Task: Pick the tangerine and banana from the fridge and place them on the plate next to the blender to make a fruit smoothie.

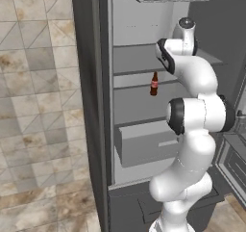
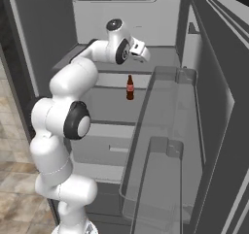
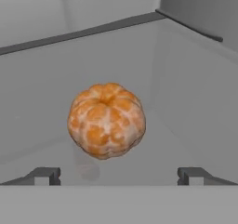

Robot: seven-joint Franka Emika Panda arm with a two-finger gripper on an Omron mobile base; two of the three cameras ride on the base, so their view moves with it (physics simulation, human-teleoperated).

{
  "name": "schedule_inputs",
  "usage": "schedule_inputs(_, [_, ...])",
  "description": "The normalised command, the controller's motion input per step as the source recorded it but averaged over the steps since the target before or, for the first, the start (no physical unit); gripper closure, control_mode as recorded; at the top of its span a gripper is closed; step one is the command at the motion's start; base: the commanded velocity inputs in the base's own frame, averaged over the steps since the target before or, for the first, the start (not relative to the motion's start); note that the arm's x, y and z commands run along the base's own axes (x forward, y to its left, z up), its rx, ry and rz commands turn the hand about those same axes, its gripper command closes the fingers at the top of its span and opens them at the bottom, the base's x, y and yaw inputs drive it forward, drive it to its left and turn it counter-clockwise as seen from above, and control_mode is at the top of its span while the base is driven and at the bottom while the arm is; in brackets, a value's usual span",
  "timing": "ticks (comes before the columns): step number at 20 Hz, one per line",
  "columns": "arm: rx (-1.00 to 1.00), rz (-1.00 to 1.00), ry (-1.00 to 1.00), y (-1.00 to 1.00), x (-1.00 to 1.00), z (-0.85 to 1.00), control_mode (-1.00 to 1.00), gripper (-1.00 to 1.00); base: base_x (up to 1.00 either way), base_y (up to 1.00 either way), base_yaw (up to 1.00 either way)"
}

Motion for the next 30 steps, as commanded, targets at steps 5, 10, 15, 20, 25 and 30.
schedule_inputs(5, [0.00, 0.00, 0.00, 0.00, 0.43, -0.04, -1.00, -1.00, 0.00, 0.00, 0.00])
schedule_inputs(10, [0.00, 0.00, 0.00, -0.04, 0.22, 0.00, -1.00, -1.00, 0.00, 0.00, 0.00])
schedule_inputs(15, [0.00, 0.00, 0.00, -0.06, 0.09, 0.00, -1.00, -1.00, 0.00, 0.00, 0.00])
schedule_inputs(20, [-0.01, 0.00, 0.00, 0.00, 0.00, -0.17, -1.00, 1.00, 0.00, 0.00, 0.00])
schedule_inputs(25, [0.00, 0.00, 0.00, -0.01, 0.00, -0.07, -1.00, 1.00, 0.00, 0.00, 0.00])
schedule_inputs(30, [0.00, 0.00, 0.00, 0.00, -0.09, 0.00, -1.00, 1.00, 0.00, 0.00, 0.00])
